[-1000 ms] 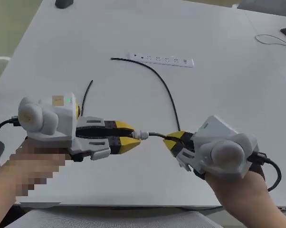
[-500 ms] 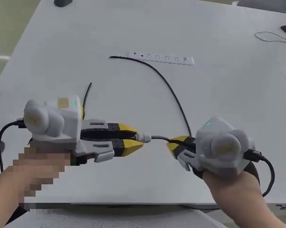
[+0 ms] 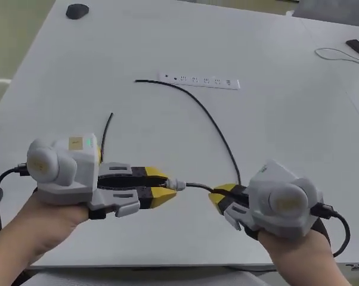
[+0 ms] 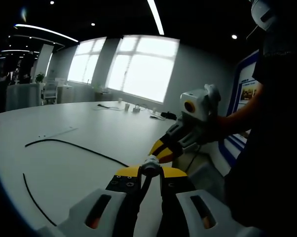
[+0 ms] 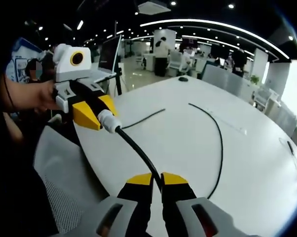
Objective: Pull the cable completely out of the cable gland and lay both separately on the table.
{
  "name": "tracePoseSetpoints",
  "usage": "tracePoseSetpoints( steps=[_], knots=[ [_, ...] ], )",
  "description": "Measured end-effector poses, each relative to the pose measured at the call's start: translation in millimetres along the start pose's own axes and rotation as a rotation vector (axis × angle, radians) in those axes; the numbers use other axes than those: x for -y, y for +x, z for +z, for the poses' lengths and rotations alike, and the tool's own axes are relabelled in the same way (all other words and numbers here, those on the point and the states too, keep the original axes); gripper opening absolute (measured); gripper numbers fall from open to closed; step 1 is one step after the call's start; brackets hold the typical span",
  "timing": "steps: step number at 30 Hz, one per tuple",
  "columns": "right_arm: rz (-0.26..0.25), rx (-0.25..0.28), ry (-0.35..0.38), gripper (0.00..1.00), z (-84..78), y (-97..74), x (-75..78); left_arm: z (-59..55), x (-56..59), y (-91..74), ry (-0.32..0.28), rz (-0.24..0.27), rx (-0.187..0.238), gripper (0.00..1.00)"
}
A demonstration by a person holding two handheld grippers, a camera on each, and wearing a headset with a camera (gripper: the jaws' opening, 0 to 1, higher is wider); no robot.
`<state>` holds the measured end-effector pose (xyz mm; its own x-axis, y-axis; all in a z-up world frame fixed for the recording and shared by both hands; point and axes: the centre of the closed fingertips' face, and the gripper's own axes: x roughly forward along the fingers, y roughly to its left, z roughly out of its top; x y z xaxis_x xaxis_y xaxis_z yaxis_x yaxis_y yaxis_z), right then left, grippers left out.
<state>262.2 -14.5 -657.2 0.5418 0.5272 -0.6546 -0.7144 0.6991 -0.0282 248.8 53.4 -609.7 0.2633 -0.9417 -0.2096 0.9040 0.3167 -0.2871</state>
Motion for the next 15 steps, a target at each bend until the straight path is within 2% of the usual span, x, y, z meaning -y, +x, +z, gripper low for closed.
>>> tracePoseSetpoints(
  steps=[2, 4, 6, 8, 11, 13, 15],
  knots=[
    [0.004, -0.005, -0.021, 0.02, 2.0, -2.7, -1.2, 1.5, -2.3, -0.6, 0.001, 0.009, 0.002, 0.15],
    [0.009, -0.011, -0.050, 0.08, 7.0, -6.8, -5.5, 1.2, -4.5, -1.0, 0.004, 0.019, -0.003, 0.15],
    [0.009, 0.007, -0.130, 0.14, 20.6, -11.7, -11.7, 0.8, -5.7, -1.6, 0.009, 0.024, -0.009, 0.15],
    [-0.001, 0.010, -0.225, 0.13, 31.9, -13.9, -18.1, 0.7, -5.5, -2.0, 0.010, 0.023, -0.013, 0.15],
    [0.009, 0.005, -0.308, 0.12, 40.7, -9.0, -30.1, 0.5, -3.7, -1.4, 0.017, 0.019, -0.018, 0.15],
    [-0.005, 0.009, -0.375, 0.10, 45.9, -5.0, -33.9, 0.3, -3.0, -0.7, 0.020, 0.018, -0.020, 0.15],
    [-0.005, 0.013, -0.397, 0.09, 48.1, -1.7, -37.8, -0.5, -2.2, -0.1, 0.023, 0.018, -0.023, 0.15]
  ],
)
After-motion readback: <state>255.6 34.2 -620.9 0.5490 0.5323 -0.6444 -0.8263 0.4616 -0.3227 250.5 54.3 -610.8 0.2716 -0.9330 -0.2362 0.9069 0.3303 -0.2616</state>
